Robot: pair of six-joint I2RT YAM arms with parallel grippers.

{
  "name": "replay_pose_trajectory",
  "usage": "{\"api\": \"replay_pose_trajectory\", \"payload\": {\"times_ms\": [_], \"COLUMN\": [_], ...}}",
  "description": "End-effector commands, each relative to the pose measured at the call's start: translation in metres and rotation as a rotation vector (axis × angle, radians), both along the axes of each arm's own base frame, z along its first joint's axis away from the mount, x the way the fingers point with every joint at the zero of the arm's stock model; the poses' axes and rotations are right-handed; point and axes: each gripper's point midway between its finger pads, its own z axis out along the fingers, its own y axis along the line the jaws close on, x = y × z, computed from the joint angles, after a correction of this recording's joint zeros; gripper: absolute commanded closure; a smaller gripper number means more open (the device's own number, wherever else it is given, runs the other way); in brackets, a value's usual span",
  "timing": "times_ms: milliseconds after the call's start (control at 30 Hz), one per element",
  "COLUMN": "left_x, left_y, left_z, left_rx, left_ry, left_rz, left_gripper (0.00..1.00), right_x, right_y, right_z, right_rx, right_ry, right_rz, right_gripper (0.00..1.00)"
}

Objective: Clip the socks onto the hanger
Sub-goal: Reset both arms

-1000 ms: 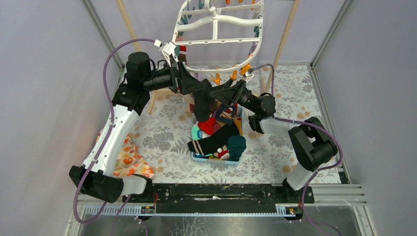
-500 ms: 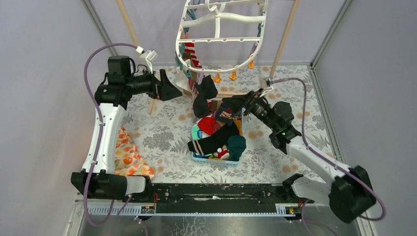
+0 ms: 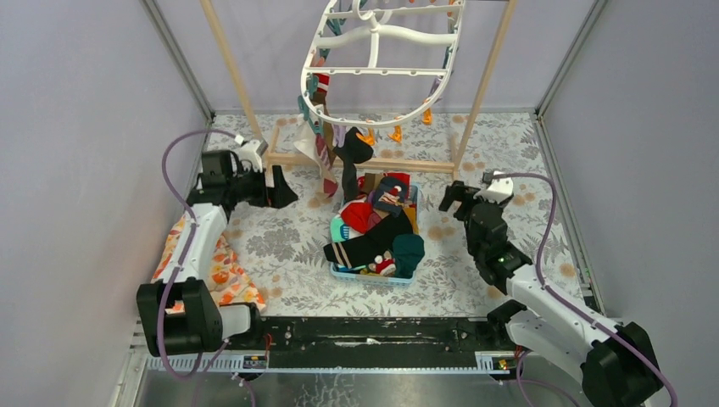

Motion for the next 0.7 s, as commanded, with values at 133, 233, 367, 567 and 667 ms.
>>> {"api": "replay_pose_trajectory", "payload": {"times_ms": [133, 233, 367, 567, 667], "left_x": [0.064, 0.067, 0.067, 0.068, 0.056], "left_y": [0.040, 0.044, 0.053, 0.062, 0.060], "left_z": [-0.028, -0.038, -0.045, -0.060, -0.065], "left_rx": [0.120, 0.131, 0.122, 0.128, 0.091], "left_ry": [-0.394, -0.451, -0.516, -0.497, -0.547], "left_rz": [0.218, 0.239, 0.322, 0.387, 0.408], "left_gripper": [0.01, 0.01, 0.01, 0.01, 0.01], "right_x": [-0.027, -0.028, -0.026, -0.003, 0.010], "right_y": [-0.091, -0.099, -0.107, -0.100, -0.098], "right_z": [-0.027, -0.047, -0.059, -0.060, -0.066], "right_rx": [-0.195, -0.208, -0.207, -0.231, -0.270], "right_ry": [-0.096, -0.072, -0.086, -0.102, -0.083], "right_rz": [-0.412, -0.439, -0.455, -0.370, -0.297], "right_gripper": [0.00, 0.00, 0.00, 0.00, 0.00]}}
